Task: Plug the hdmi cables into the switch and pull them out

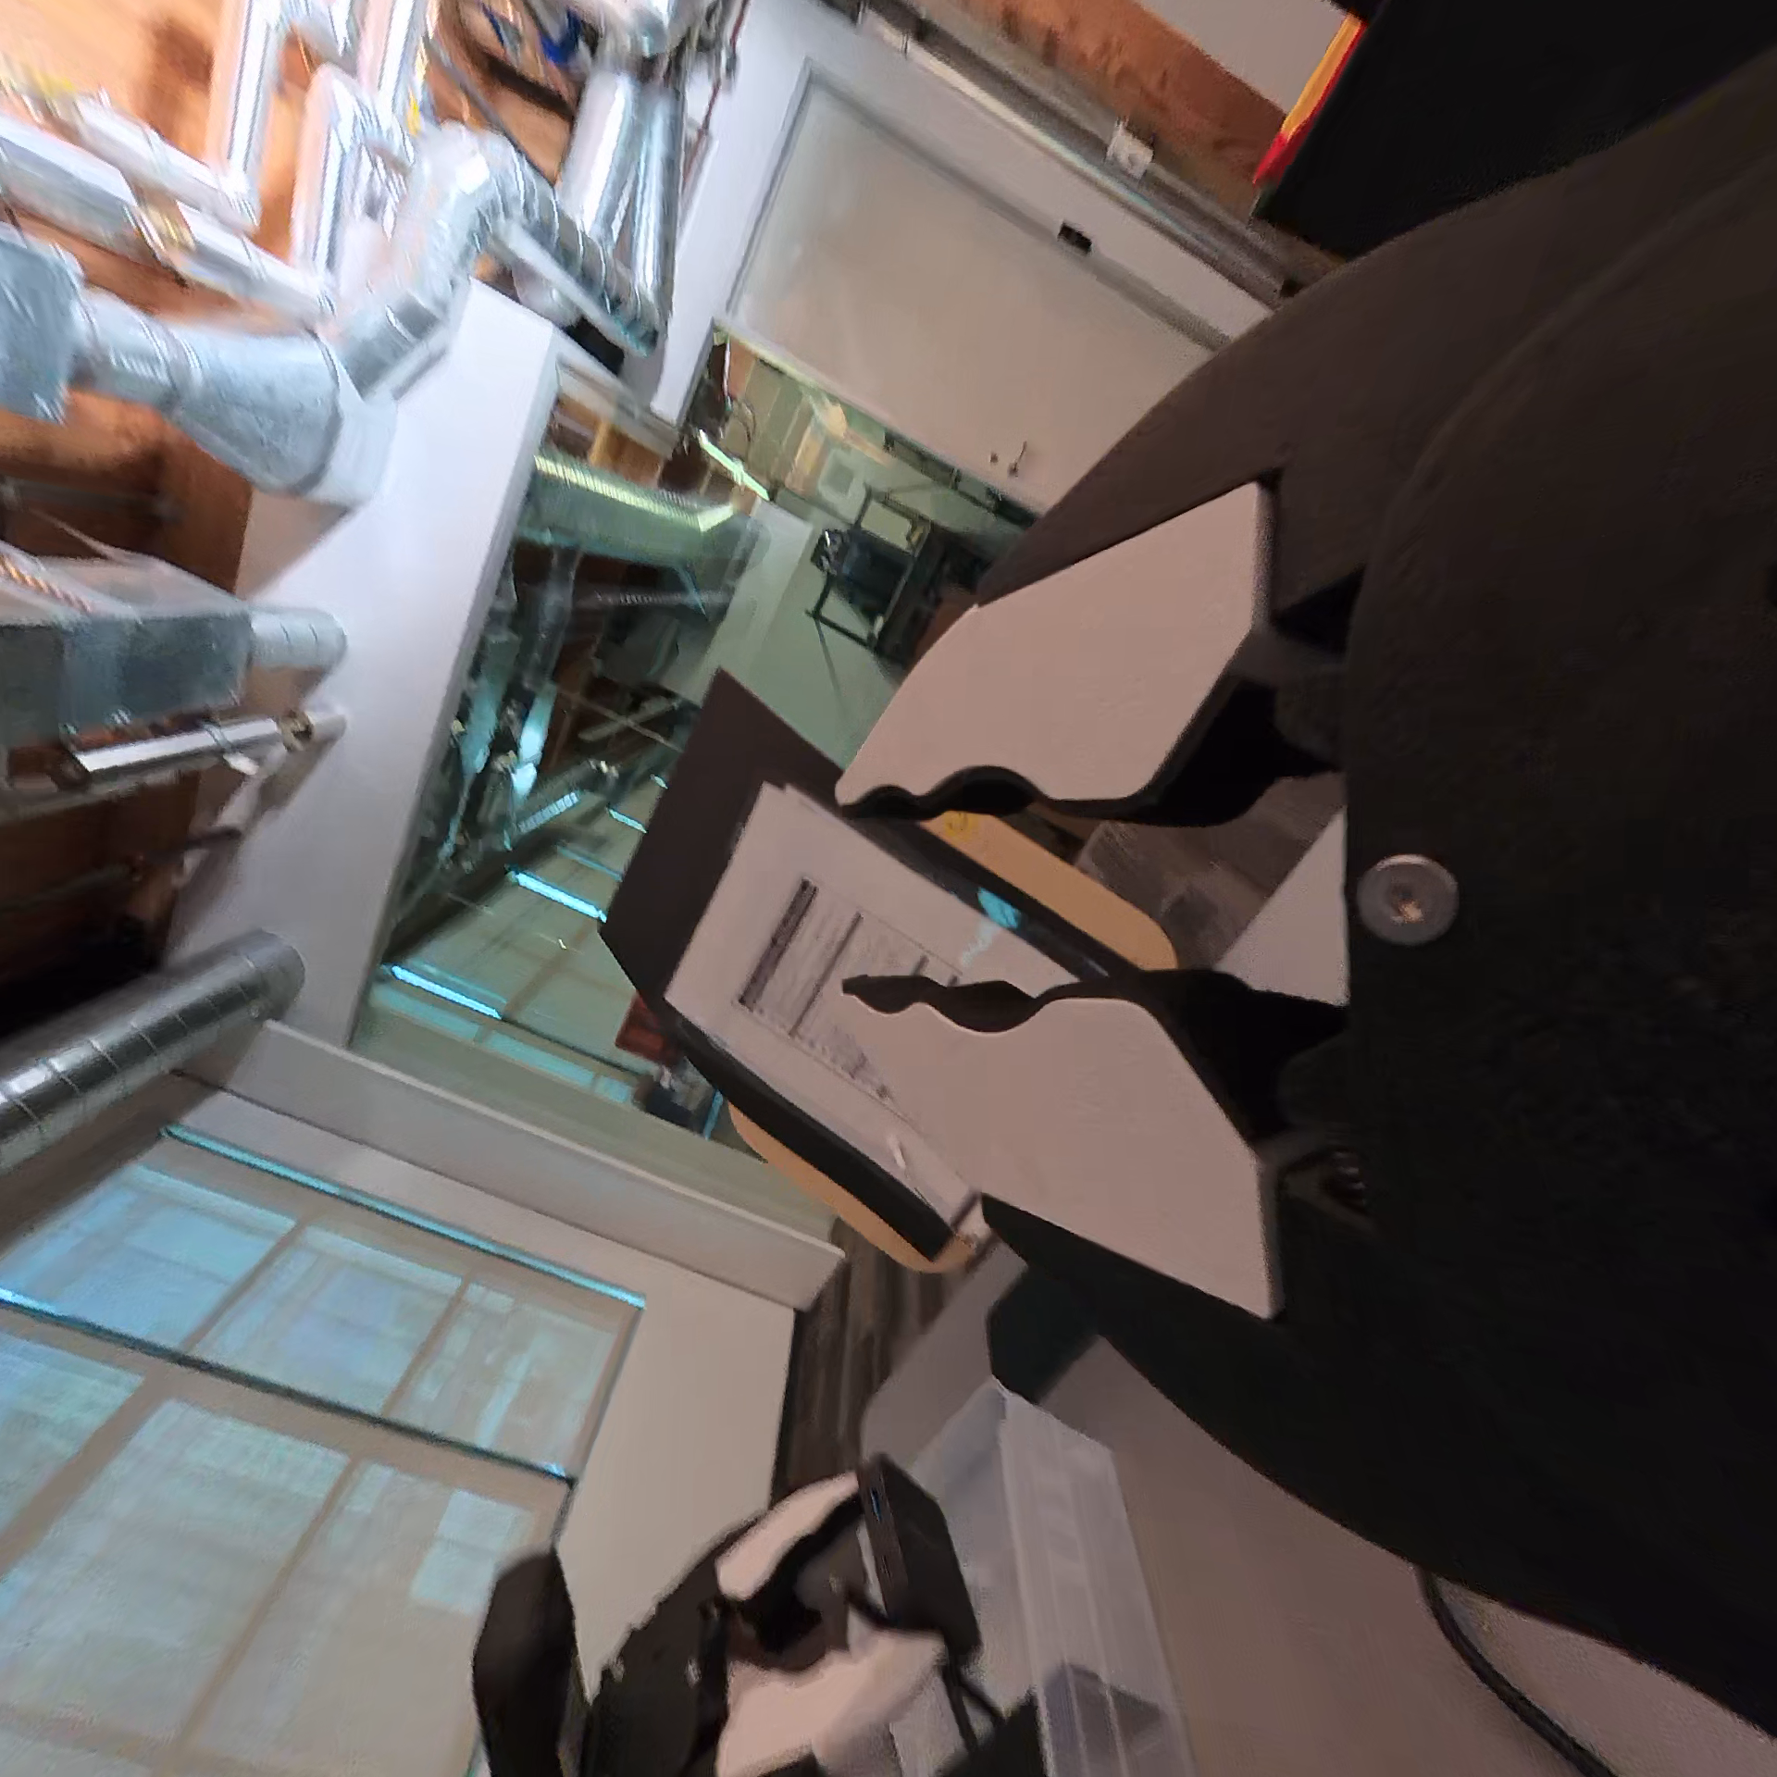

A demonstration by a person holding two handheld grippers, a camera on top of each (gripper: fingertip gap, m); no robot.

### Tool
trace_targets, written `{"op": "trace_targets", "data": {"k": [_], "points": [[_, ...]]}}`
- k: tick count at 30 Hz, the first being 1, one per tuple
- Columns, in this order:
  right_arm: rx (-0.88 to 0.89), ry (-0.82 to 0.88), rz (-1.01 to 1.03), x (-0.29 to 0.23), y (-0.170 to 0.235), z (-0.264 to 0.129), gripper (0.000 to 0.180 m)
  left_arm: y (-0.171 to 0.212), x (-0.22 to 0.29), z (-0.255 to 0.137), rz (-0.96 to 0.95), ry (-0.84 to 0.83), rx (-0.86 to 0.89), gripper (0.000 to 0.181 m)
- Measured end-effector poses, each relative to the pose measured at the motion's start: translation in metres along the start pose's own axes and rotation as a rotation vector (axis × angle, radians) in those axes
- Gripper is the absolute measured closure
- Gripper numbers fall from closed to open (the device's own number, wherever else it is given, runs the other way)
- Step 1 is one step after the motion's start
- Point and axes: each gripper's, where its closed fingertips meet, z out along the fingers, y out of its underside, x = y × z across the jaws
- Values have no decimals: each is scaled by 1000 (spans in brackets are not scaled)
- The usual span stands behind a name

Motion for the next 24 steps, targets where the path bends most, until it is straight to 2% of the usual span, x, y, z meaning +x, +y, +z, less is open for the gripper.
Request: {"op": "trace_targets", "data": {"k": [4,8,13,18,24], "points": [[-89,-68,-61,-22,20,16,148,9,-31,26,-467,-150,-123,115],[-37,-100,-21,-36,16,23,148,22,-52,56,-835,-63,-145,115],[-95,-140,-73,-51,25,30,146,52,-73,82,-1000,-124,-280,115],[-105,-179,-56,-58,25,30,144,61,-69,101,-1150,-137,-334,115],[-134,-211,-63,-59,27,25,143,65,-56,128,-1222,-118,-390,115]]}}
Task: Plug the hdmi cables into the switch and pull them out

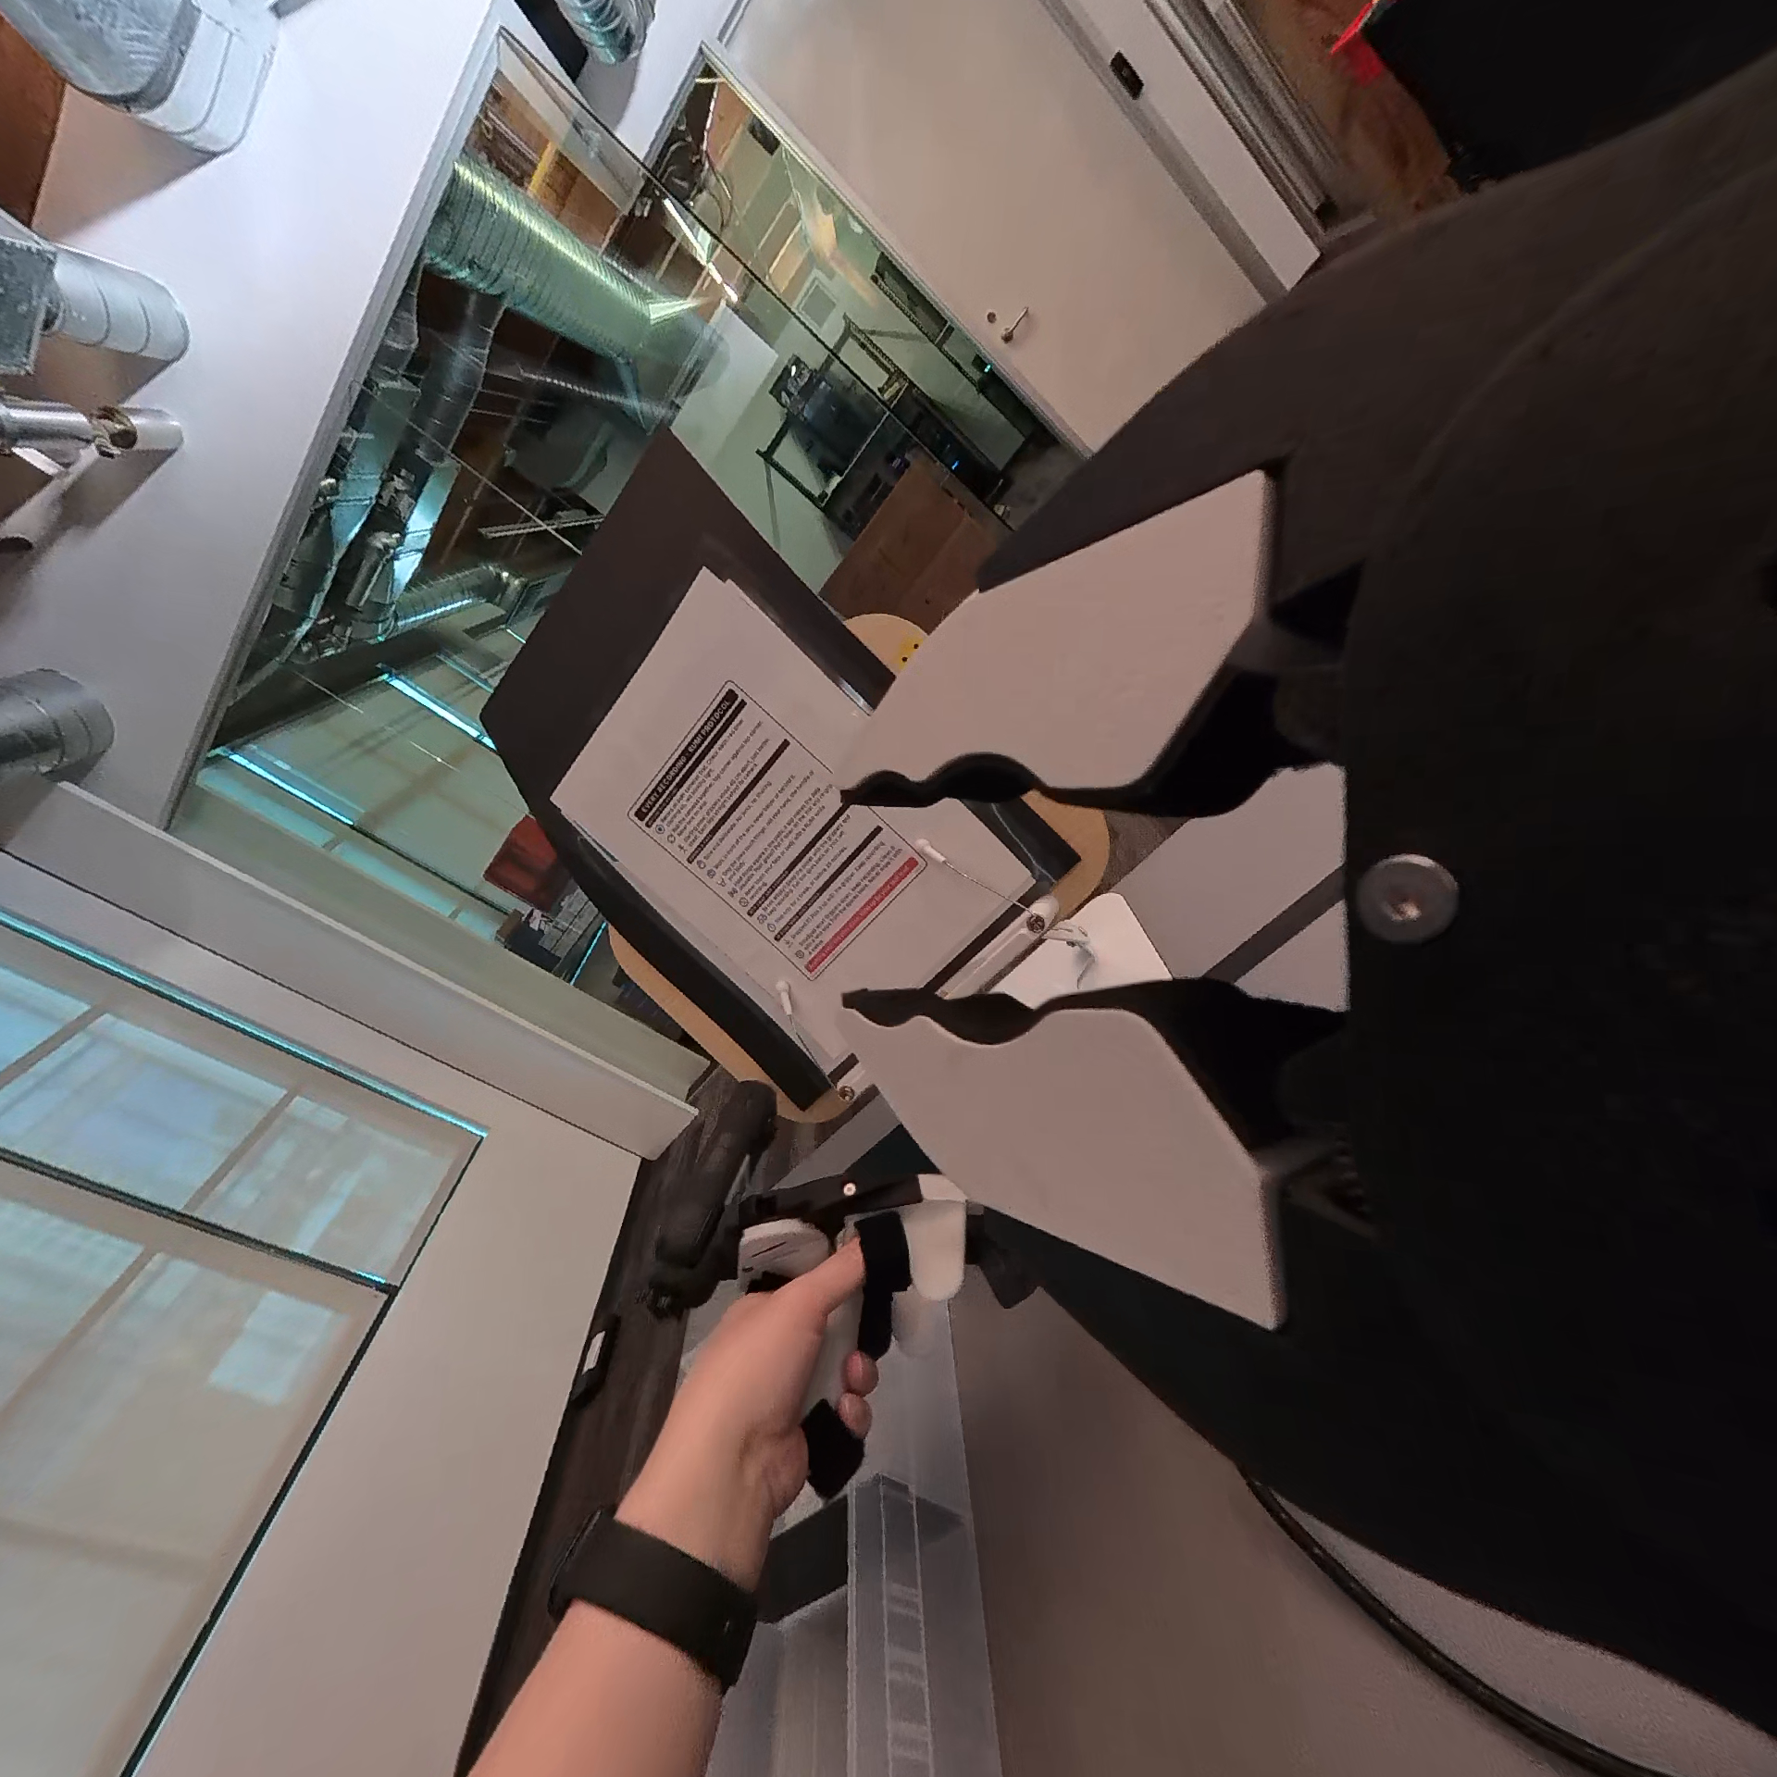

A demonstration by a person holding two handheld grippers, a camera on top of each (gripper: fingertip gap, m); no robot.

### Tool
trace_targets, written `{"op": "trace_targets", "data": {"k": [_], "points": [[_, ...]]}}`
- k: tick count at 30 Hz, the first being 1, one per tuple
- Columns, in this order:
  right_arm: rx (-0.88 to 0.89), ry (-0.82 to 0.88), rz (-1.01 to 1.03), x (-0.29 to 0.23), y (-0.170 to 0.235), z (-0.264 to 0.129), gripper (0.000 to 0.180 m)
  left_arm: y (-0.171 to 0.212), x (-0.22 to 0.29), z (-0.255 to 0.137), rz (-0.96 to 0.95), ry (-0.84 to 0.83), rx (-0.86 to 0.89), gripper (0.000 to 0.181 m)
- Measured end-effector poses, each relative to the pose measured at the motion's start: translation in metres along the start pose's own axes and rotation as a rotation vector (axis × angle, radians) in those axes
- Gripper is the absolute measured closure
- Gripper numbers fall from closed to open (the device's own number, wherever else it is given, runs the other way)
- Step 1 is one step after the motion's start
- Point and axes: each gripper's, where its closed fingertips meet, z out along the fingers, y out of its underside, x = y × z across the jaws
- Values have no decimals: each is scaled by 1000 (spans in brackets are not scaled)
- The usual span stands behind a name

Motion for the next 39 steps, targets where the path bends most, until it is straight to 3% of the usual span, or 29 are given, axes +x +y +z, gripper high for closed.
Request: {"op": "trace_targets", "data": {"k": [8,13,16,18,21,24,29,31,33,35,37,39], "points": [[-55,-68,54,0,16,-2,143,1,32,9,-5,110,11,115],[-158,-158,130,-18,43,16,140,-11,102,-33,-46,562,196,115],[-143,-63,106,-9,47,27,140,-10,145,-88,-62,953,332,115],[-69,-86,121,-20,37,35,139,-4,160,-122,-63,1152,427,116],[16,-194,147,-55,22,48,127,14,170,-139,-65,1320,479,116],[21,-191,27,-81,24,63,127,36,179,-143,-94,1515,412,116],[-33,-101,-145,-100,40,81,154,63,191,-135,-66,1644,310,115],[-44,-20,-258,-92,44,77,164,67,188,-129,-47,1621,289,115],[-65,-14,-272,-91,51,79,165,65,178,-125,14,1495,367,122],[-151,11,-312,-90,70,85,165,56,162,-128,131,1260,531,125],[-233,-25,-333,-102,93,95,165,47,141,-136,261,958,674,105],[-309,-100,-367,-124,120,105,165,43,125,-158,382,740,810,104]]}}
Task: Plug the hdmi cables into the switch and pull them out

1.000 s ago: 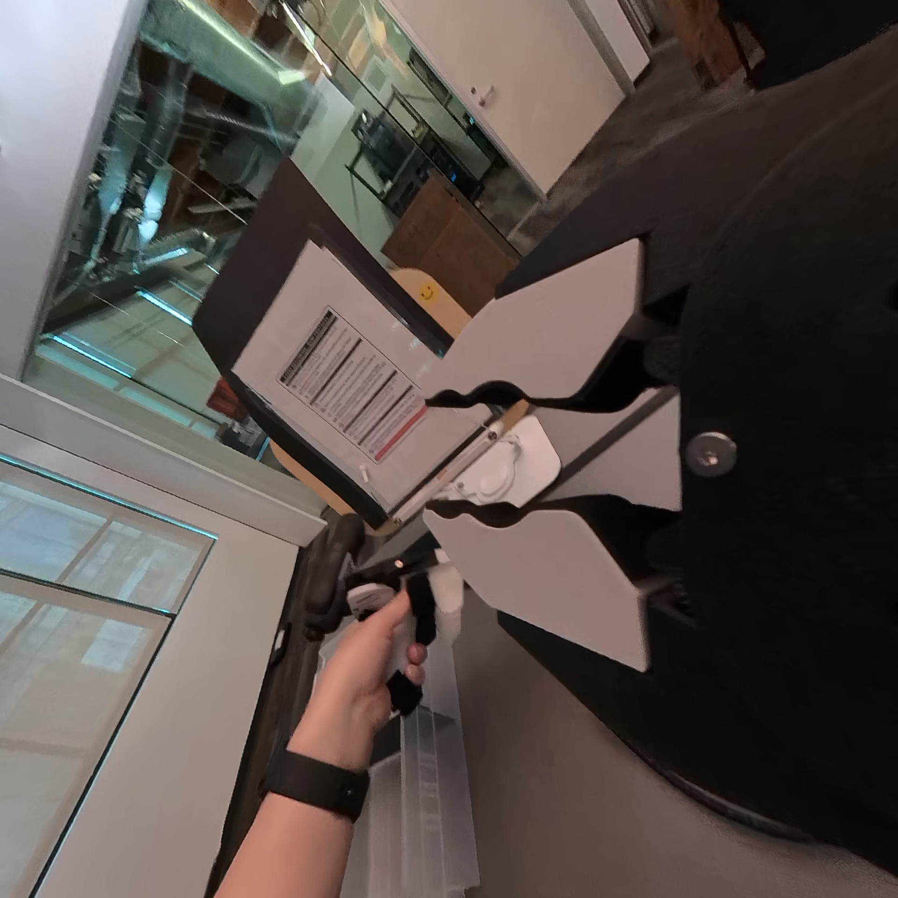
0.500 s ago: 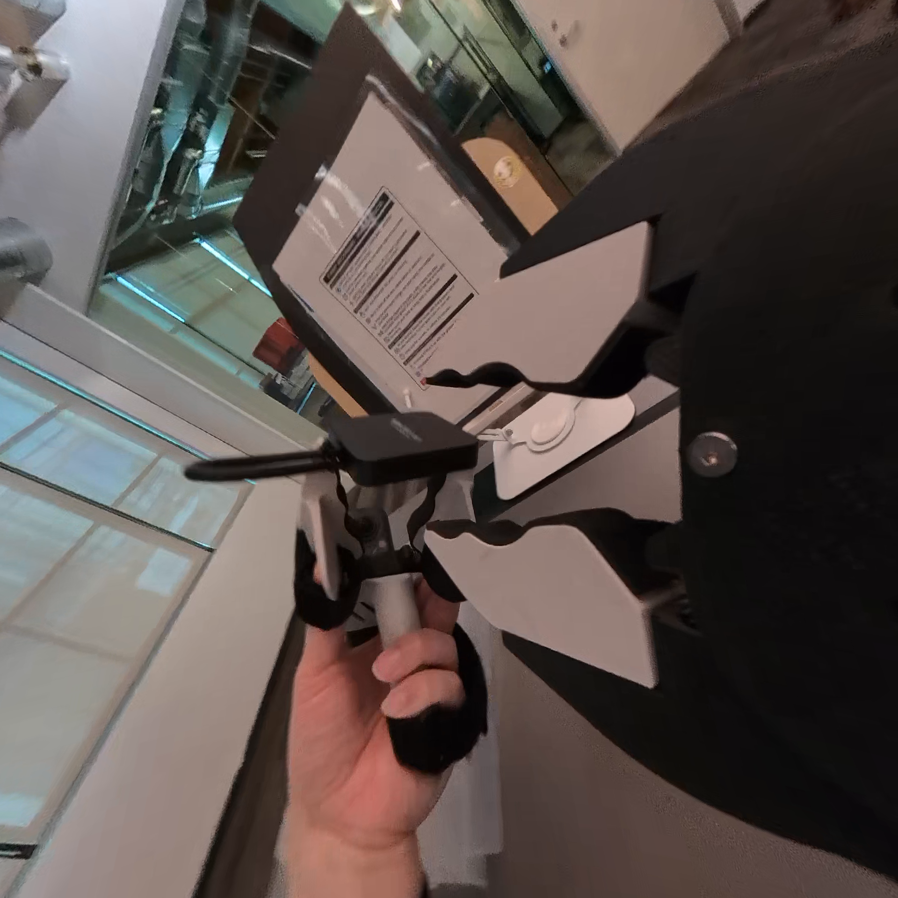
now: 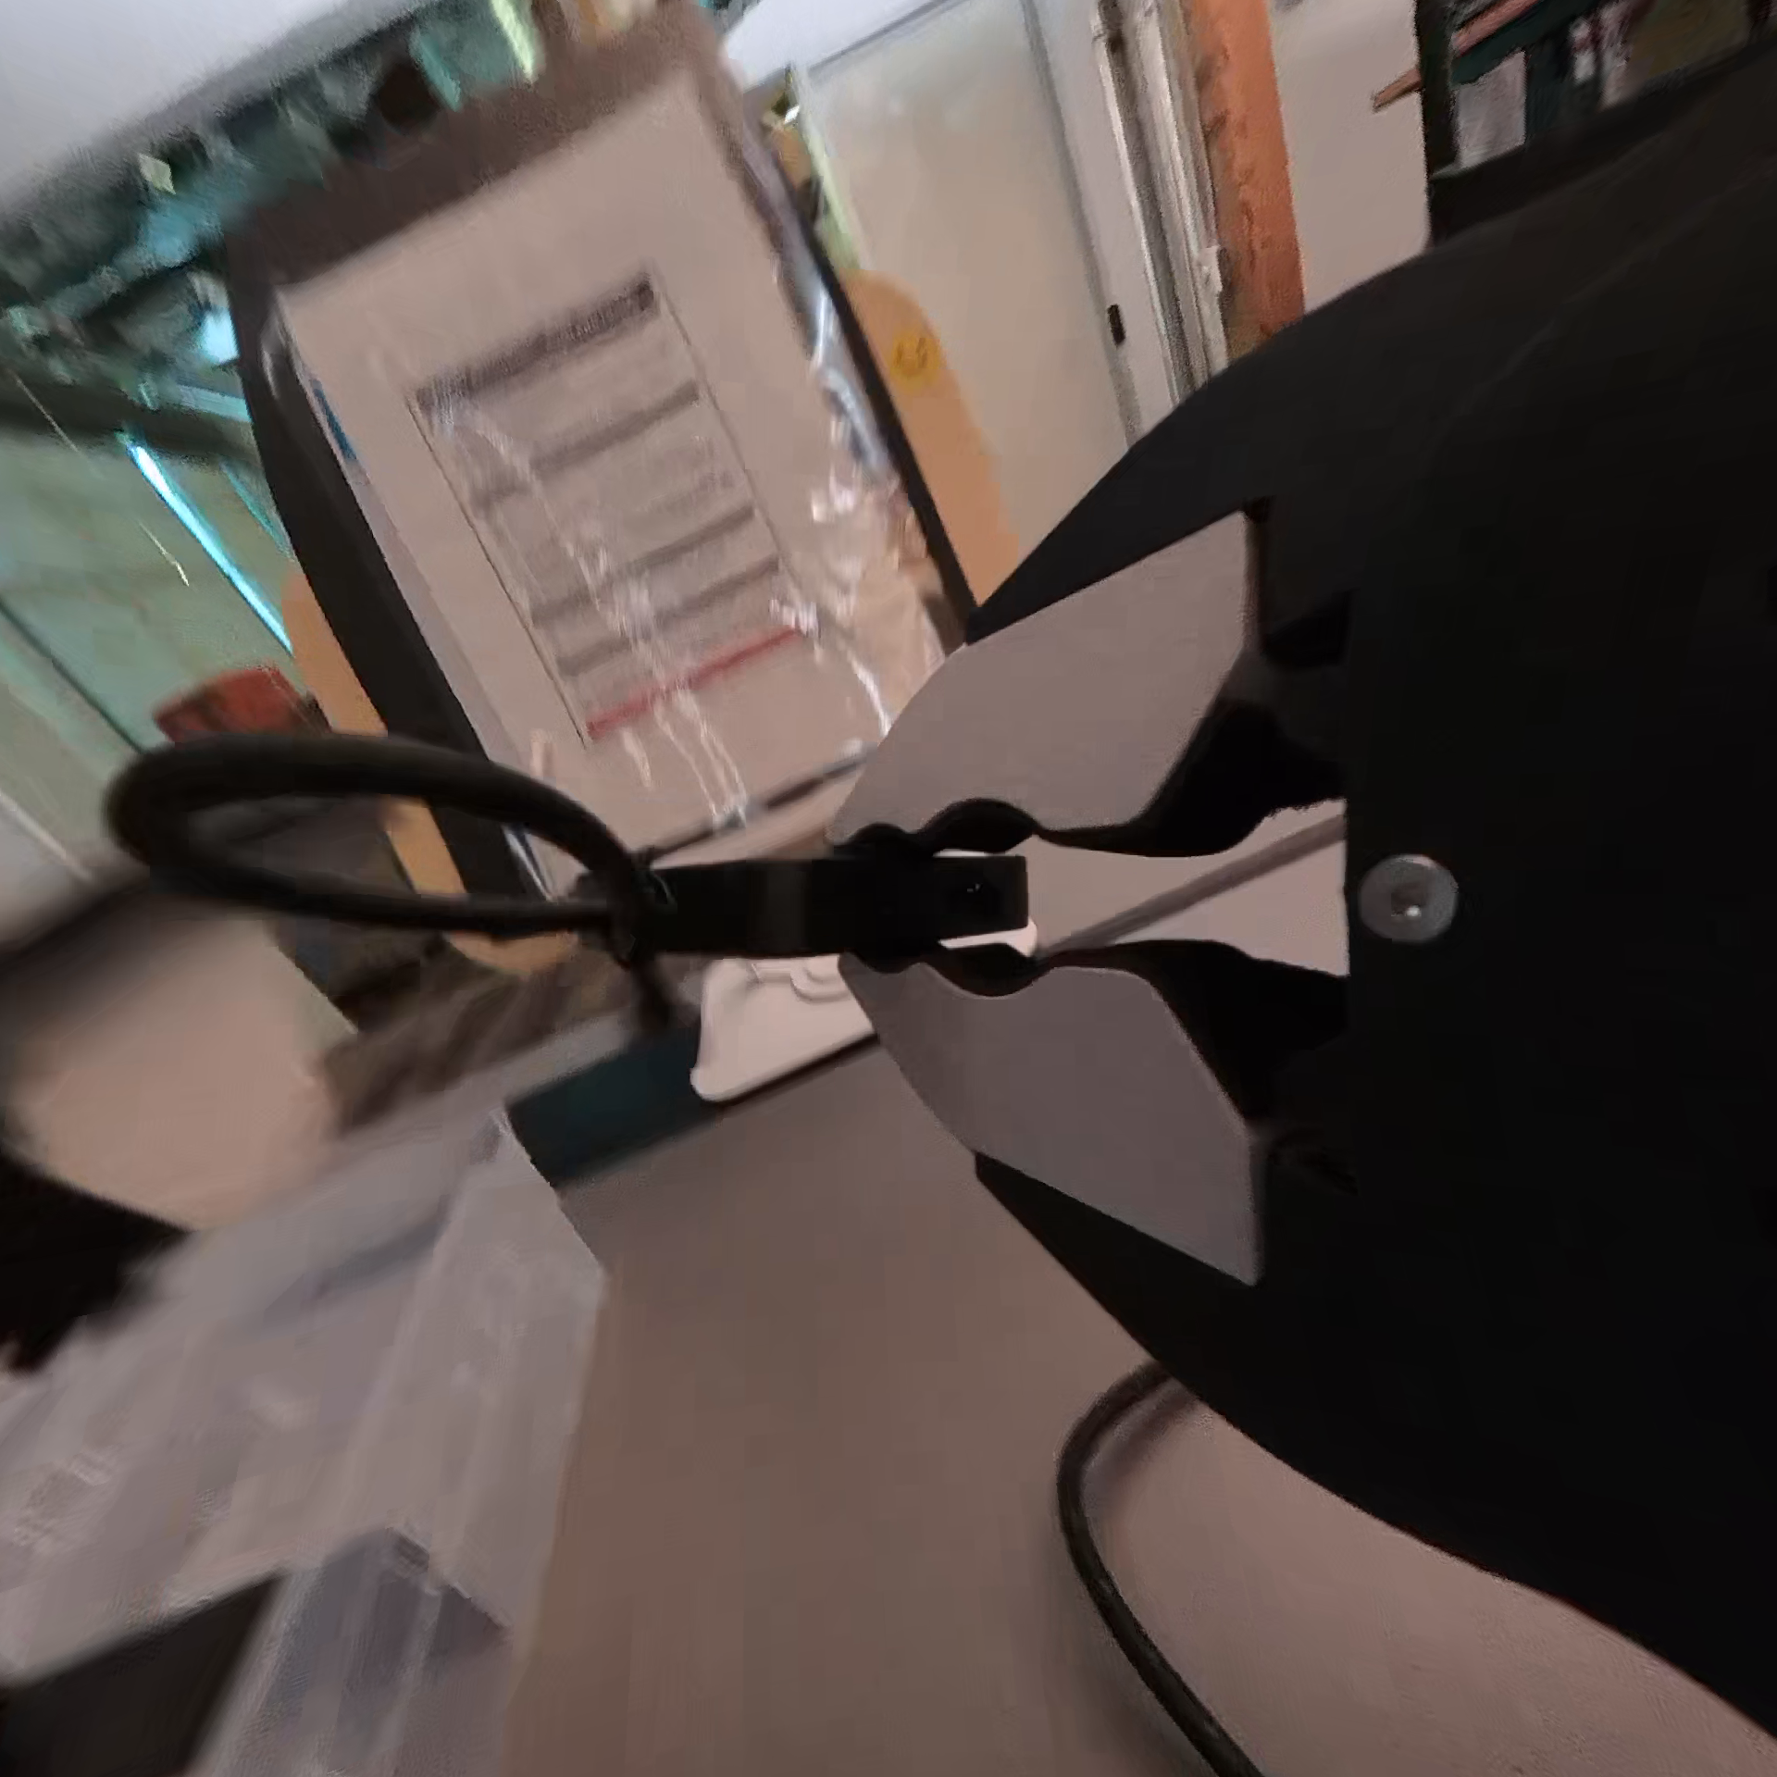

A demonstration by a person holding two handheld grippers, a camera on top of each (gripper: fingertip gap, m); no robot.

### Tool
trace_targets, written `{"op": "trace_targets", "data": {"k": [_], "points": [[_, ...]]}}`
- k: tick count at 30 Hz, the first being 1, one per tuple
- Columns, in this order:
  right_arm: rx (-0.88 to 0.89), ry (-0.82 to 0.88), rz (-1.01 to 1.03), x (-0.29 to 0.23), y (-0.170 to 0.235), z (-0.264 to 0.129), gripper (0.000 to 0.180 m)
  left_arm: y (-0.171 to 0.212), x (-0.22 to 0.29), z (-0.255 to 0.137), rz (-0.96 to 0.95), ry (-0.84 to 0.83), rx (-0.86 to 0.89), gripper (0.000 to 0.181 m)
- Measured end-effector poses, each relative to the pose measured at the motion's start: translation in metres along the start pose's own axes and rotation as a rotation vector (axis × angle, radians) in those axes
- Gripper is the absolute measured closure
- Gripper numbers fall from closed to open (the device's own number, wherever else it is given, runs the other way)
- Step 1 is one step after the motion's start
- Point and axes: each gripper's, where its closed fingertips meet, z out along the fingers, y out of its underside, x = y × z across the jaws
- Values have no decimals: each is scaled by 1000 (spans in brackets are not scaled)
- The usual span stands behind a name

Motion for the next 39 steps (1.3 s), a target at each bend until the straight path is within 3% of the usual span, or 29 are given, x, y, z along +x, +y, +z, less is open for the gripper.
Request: {"op": "trace_targets", "data": {"k": [4,7,12,16,20,28,29,35,39], "points": [[-176,-185,-231,-71,42,34,164,-31,24,-37,244,-107,85,111],[-313,-218,-360,-87,76,47,164,-37,36,-55,357,-151,110,118],[-443,-259,-362,-91,113,52,164,-38,40,-64,420,-176,100,120],[-496,-307,-381,-103,125,55,164,-19,21,-56,414,-227,-10,120],[-533,-379,-307,-116,126,52,157,1,3,-43,368,-264,-123,116],[-571,-544,-12,-125,114,38,140,2,3,-50,337,-246,-132,116],[-581,-556,17,-121,110,33,134,1,3,-51,327,-241,-128,116],[-615,-676,194,-89,92,-21,138,15,-2,-48,290,-234,-198,117],[-557,-602,365,-33,70,-62,142,41,-14,-37,322,-282,-327,116]]}}
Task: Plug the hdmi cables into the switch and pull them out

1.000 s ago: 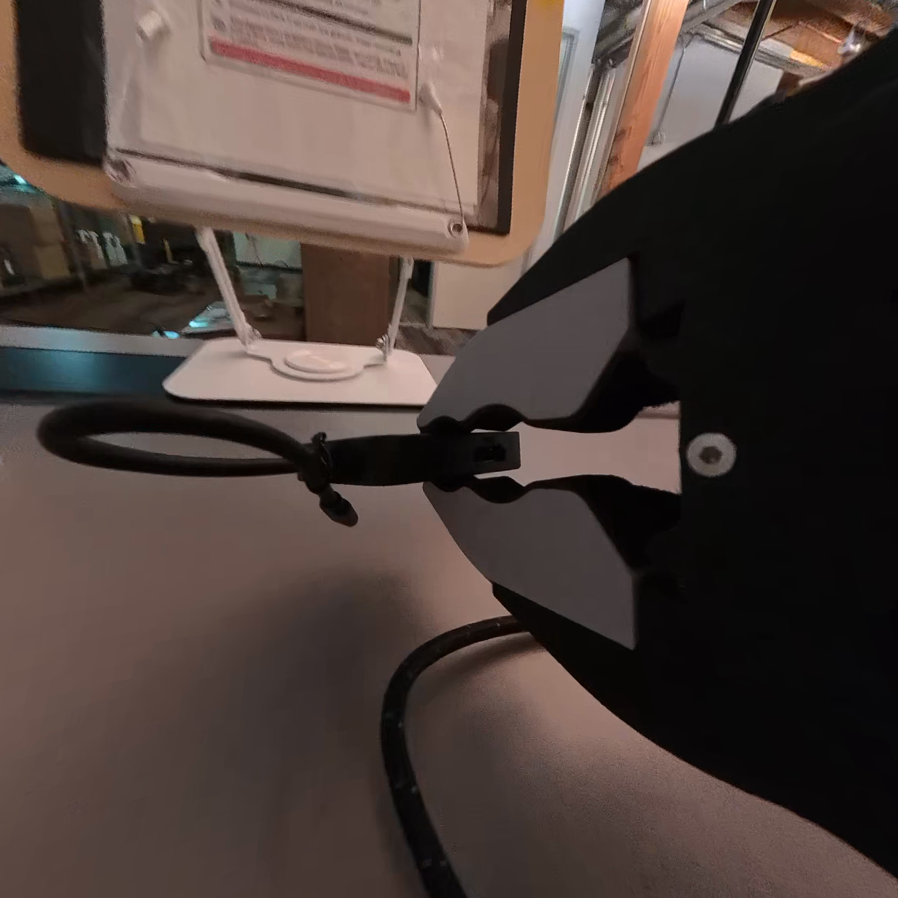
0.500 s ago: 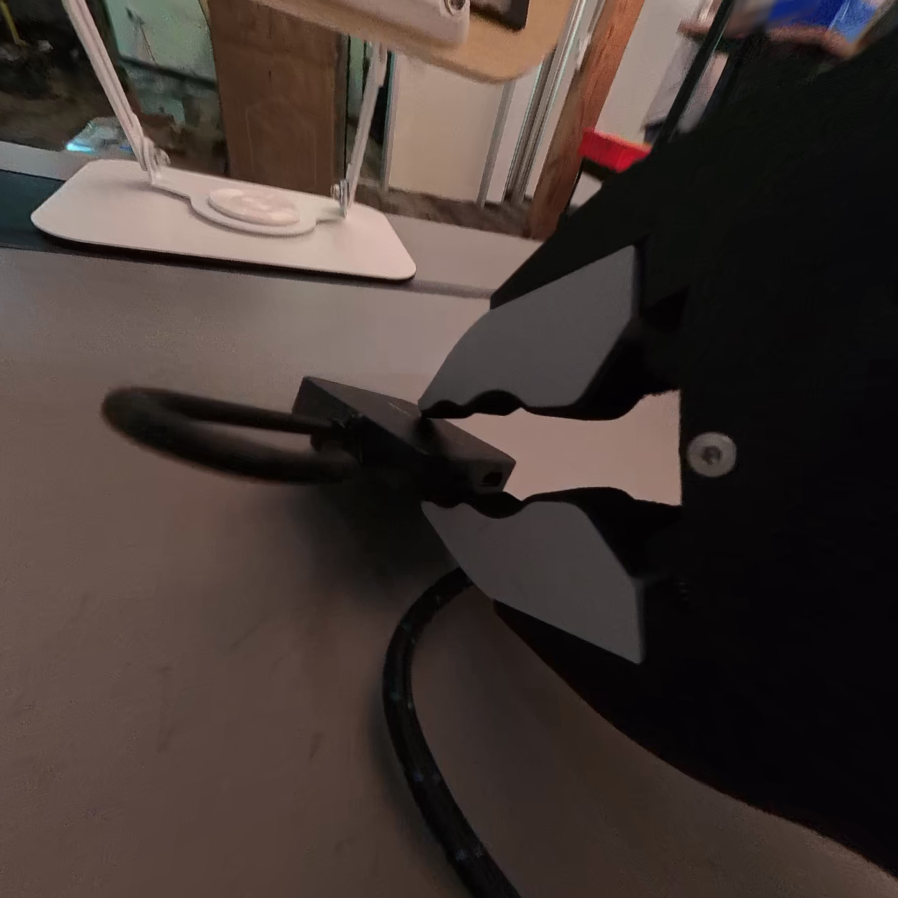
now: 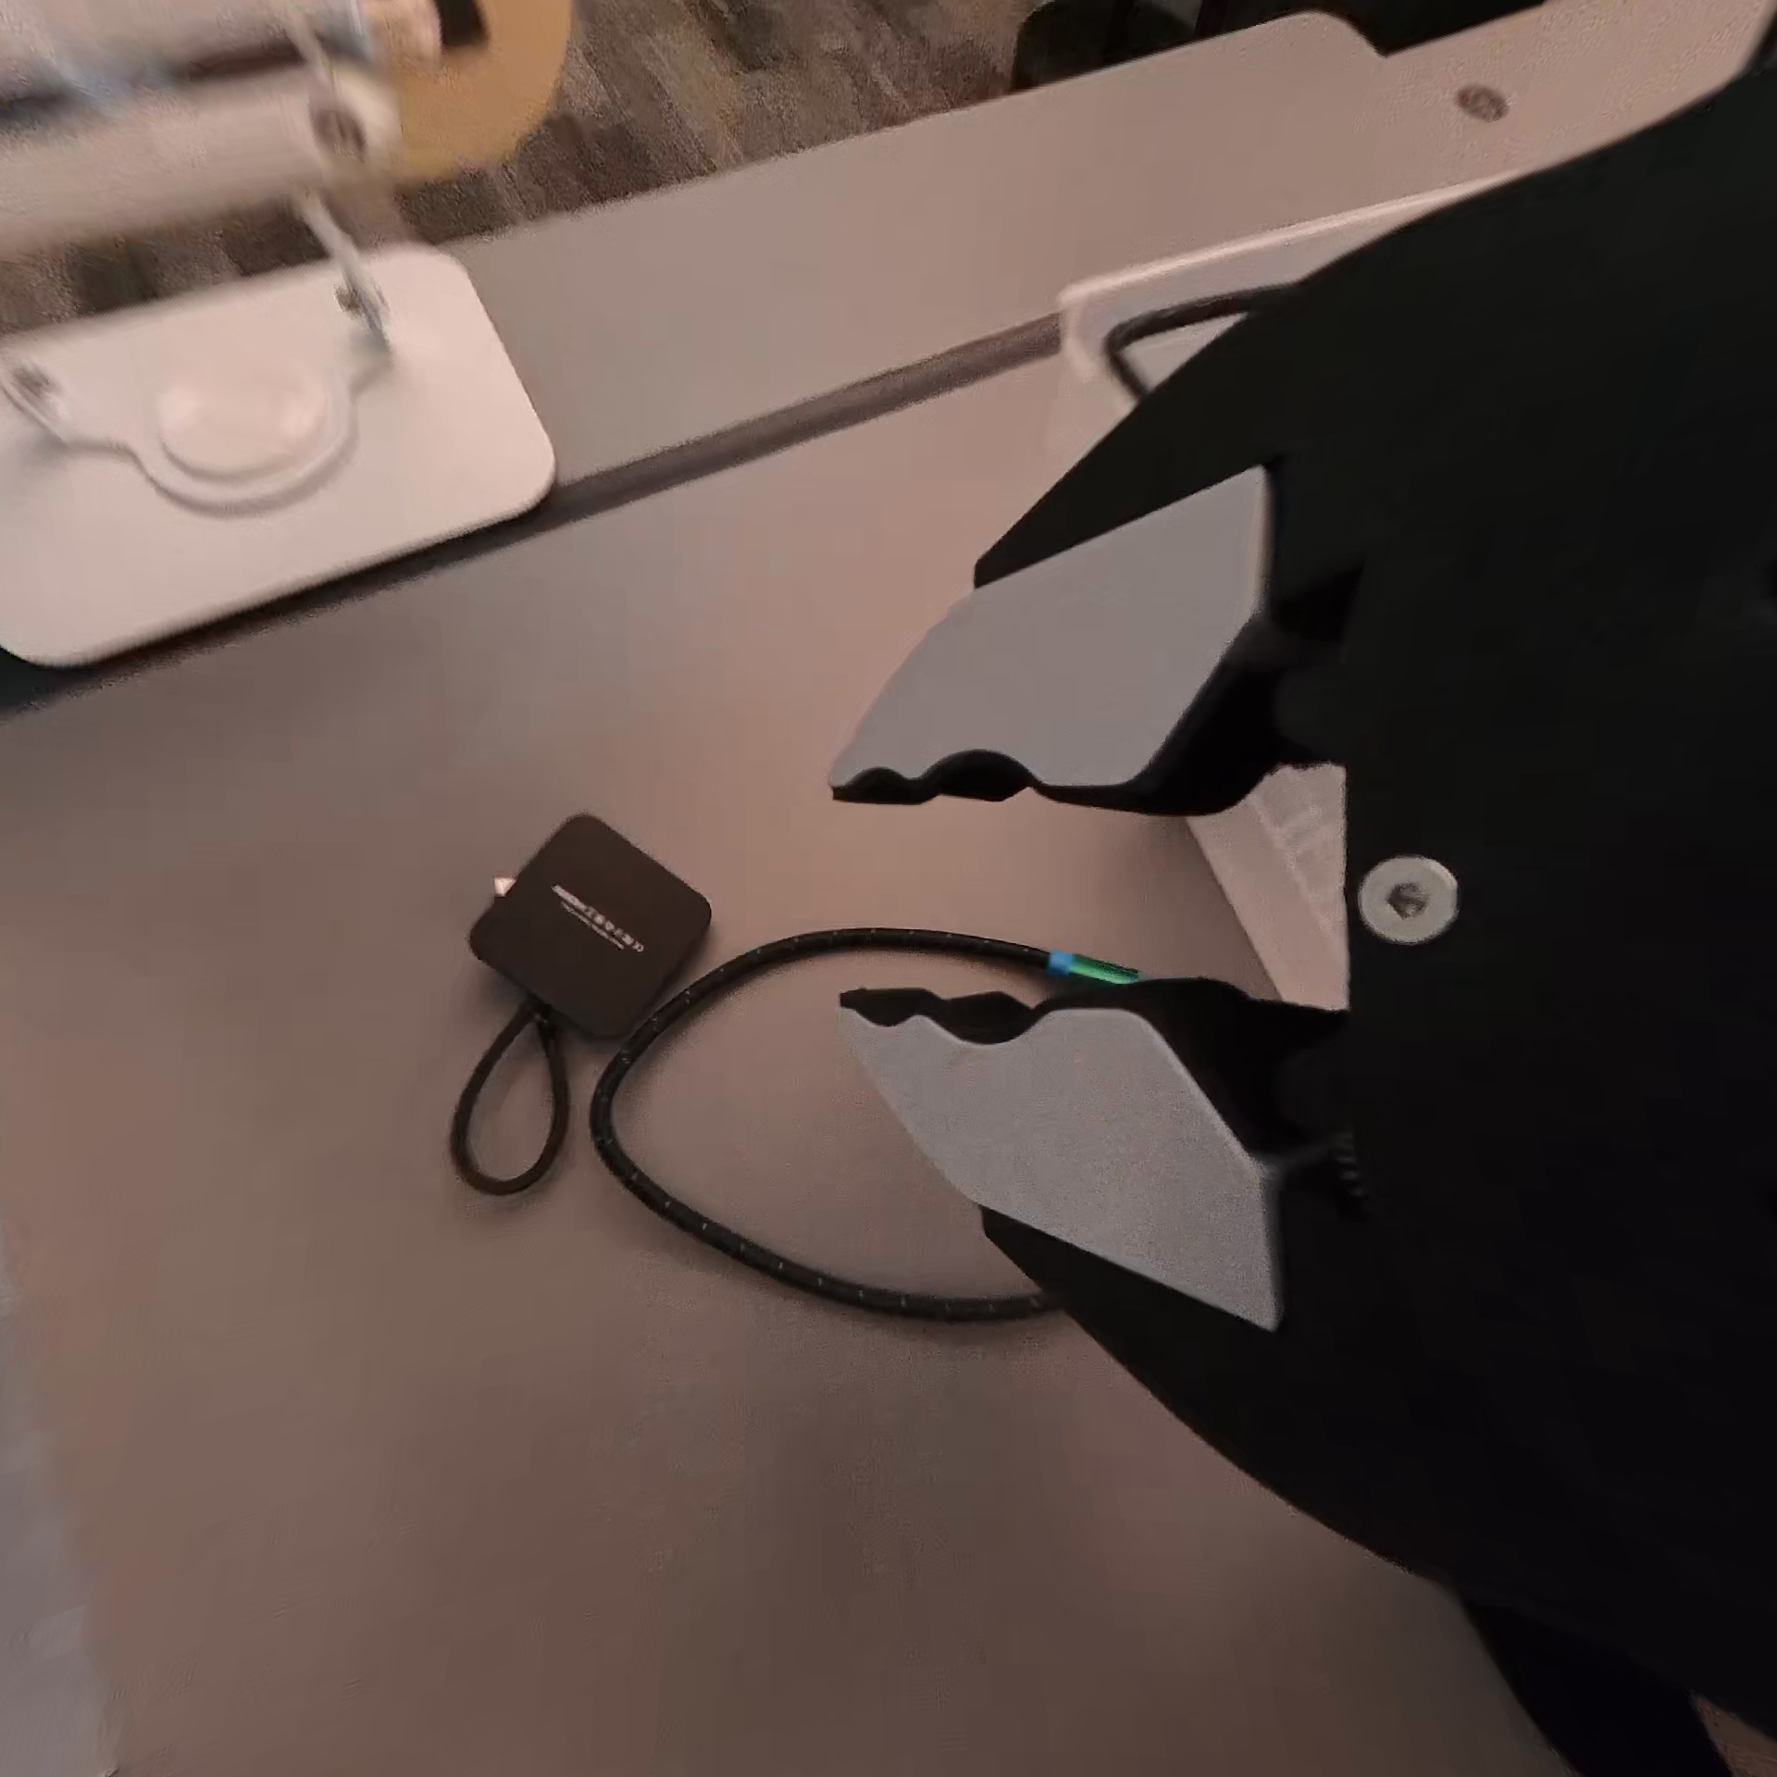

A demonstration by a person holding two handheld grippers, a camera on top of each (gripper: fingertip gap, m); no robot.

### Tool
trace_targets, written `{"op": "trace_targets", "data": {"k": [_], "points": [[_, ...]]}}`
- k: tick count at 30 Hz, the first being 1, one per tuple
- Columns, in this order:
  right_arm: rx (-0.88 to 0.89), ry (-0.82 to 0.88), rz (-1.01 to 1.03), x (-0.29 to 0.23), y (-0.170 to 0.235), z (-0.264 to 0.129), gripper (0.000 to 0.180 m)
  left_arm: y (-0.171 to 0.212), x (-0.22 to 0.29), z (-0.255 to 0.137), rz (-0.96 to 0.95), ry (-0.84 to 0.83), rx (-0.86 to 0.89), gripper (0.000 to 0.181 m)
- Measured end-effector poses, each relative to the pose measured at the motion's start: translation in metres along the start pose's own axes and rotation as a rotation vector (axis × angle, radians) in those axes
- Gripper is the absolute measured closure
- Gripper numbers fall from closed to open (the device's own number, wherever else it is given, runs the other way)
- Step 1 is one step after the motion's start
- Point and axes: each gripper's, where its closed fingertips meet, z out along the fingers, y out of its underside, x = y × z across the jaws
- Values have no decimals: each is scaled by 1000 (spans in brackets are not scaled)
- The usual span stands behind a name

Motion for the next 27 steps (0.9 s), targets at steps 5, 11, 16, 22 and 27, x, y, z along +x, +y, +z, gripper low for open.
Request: {"op": "trace_targets", "data": {"k": [5,11,16,22,27], "points": [[174,63,79,2,20,-97,141,40,6,48,90,-6,-183,115],[218,174,71,-6,49,-149,141,103,64,132,357,166,-354,129],[302,172,63,-5,48,-164,141,155,105,188,584,382,-426,126],[326,176,73,1,52,-167,141,199,103,233,771,423,-580,128],[334,165,62,3,52,-166,141,201,98,243,794,414,-590,146]]}}
